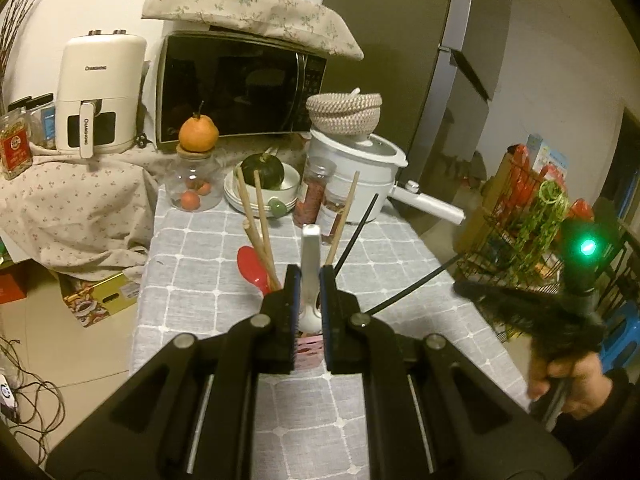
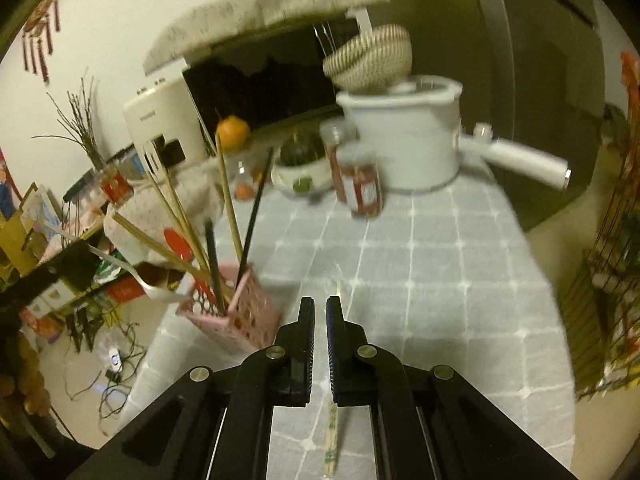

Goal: Organize utensils

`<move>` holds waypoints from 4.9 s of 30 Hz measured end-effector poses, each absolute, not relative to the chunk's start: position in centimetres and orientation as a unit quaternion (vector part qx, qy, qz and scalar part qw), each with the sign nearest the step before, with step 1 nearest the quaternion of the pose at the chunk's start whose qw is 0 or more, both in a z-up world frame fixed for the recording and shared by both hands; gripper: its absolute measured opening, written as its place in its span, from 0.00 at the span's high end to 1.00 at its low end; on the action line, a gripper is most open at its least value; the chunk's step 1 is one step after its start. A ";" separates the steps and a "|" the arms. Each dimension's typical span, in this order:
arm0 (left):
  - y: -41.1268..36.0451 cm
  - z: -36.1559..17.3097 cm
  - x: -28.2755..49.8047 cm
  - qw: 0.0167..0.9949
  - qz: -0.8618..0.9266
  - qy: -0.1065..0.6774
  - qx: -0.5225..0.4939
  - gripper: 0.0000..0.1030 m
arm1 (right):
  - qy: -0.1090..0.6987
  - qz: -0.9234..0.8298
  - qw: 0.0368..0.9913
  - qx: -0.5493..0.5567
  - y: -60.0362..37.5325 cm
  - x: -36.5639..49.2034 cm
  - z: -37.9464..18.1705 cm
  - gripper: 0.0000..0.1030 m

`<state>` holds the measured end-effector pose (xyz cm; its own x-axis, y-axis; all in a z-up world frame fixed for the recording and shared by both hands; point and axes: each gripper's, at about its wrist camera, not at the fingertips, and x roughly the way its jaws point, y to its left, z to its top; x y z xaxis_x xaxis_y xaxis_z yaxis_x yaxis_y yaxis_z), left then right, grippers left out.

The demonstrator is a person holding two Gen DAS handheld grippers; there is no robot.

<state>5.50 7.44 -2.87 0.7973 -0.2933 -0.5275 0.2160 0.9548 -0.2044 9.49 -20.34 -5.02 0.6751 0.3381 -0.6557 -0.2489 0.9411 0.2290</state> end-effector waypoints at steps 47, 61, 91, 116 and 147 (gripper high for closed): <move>7.1 -4.6 9.3 0.927 -0.113 0.354 -0.039 0.90 | 0.354 0.162 0.918 0.075 -22.5 12.4 -5.2 0.95; 4.8 -5.4 12.0 0.910 -0.125 0.395 0.002 0.90 | 0.283 0.175 0.940 0.078 -22.4 11.0 -0.7 0.95; 11.8 -5.6 7.4 0.915 -0.043 0.396 -0.061 0.16 | 0.218 0.238 0.940 0.109 -16.6 9.4 6.8 0.95; 13.2 -5.3 6.5 0.913 -0.051 0.398 -0.078 0.15 | 0.257 0.227 0.935 0.093 -9.8 12.5 -1.4 0.31; 4.5 0.6 0.1 0.950 -0.025 0.311 0.014 0.00 | 0.281 0.045 0.959 0.015 -20.1 3.0 3.6 0.00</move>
<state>0.11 4.49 0.62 0.8058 -0.0384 -0.5910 0.0559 0.9984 0.0114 3.02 -20.11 3.62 0.8385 0.0943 -0.5367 -0.0777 0.9955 0.0536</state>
